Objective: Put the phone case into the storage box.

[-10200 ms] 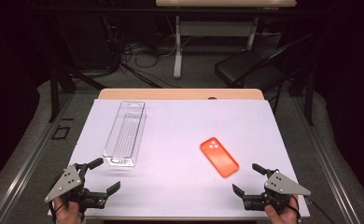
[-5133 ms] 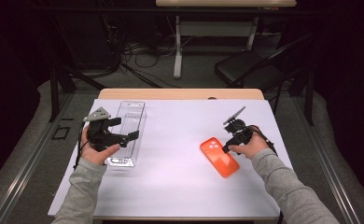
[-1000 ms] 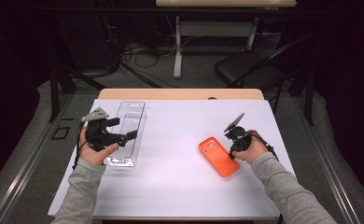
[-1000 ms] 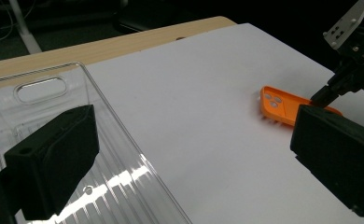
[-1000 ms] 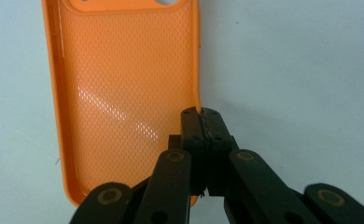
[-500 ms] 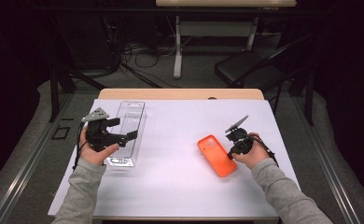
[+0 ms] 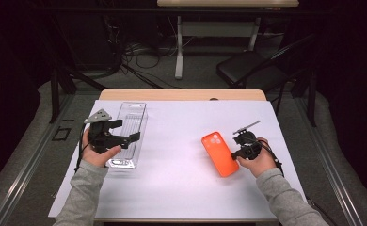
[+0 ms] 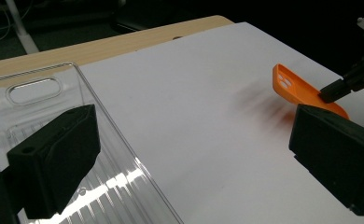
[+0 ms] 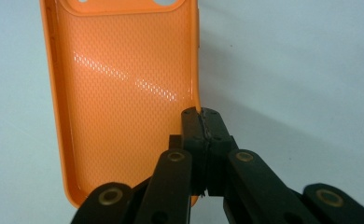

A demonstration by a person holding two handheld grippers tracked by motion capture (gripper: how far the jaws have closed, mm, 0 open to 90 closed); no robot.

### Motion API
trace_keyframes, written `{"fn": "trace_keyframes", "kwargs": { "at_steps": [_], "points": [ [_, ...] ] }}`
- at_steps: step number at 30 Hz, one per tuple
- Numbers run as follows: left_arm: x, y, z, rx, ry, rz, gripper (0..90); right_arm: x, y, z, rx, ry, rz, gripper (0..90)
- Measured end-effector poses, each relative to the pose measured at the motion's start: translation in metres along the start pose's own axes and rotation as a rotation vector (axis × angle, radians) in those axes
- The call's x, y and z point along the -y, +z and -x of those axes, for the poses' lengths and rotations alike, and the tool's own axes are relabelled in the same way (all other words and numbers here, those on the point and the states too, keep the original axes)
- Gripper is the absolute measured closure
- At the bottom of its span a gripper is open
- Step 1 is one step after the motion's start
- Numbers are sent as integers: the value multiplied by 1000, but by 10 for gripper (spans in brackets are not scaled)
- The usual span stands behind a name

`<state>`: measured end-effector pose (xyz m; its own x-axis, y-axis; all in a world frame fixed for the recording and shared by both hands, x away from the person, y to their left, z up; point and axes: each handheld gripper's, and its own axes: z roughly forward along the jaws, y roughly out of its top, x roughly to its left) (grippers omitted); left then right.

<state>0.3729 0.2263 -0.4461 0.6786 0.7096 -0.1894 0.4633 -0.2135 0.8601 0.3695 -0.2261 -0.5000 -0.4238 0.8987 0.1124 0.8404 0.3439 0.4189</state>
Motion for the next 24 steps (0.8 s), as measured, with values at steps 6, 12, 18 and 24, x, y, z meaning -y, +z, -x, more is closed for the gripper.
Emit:
{"fn": "trace_keyframes", "kwargs": {
  "at_steps": [6,12,18,24],
  "points": [
    [0,1,2,2,-2,1,23,6,-7,-7,21,-4,48,900],
    [-1,2,5,4,9,0,22,9,-12,-11,28,-7,82,900],
    [-1,5,11,17,21,-8,28,12,-16,-20,2,-14,166,900],
    [-2,10,18,22,37,-15,28,10,-17,-32,-18,-16,241,900]
  ]
}}
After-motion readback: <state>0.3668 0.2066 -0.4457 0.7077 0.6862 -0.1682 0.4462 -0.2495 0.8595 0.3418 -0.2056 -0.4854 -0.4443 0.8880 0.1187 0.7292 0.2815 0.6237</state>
